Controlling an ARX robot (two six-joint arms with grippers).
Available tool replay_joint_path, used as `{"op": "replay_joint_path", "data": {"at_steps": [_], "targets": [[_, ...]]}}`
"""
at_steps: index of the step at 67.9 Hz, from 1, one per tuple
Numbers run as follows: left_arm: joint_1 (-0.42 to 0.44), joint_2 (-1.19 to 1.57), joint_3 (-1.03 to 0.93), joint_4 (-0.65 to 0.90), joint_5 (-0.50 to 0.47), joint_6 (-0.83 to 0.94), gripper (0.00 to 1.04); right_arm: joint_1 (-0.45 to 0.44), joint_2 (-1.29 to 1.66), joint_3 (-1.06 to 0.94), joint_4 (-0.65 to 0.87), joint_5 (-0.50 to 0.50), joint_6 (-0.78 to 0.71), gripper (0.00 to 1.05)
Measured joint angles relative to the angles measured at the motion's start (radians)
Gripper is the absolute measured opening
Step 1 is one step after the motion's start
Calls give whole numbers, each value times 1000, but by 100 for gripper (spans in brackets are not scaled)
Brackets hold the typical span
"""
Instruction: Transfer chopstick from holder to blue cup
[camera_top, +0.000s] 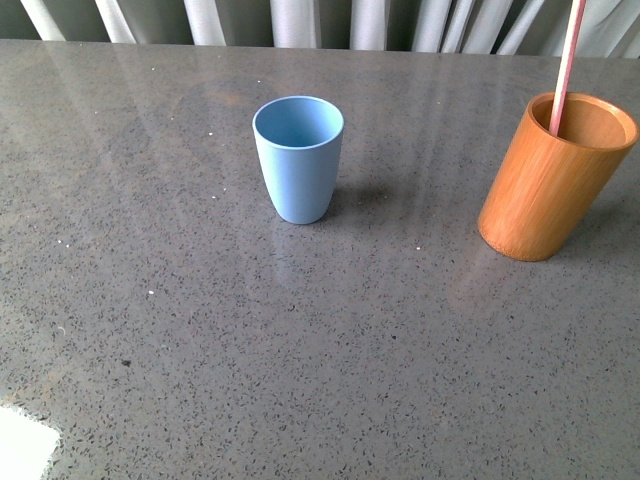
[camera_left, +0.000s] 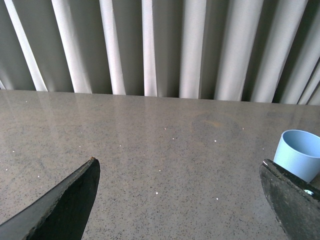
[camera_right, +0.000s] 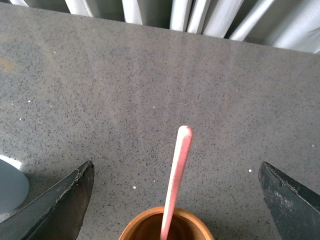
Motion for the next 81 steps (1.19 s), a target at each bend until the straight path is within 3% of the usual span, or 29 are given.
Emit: {"op": "replay_joint_path", "data": {"at_steps": [66, 81], "targets": [[0, 0, 0, 0, 0, 0, 96, 5, 199, 172, 8, 10, 29, 96], [0, 0, 0, 0, 0, 0, 96, 8, 199, 172, 3, 15, 34, 87]]}}
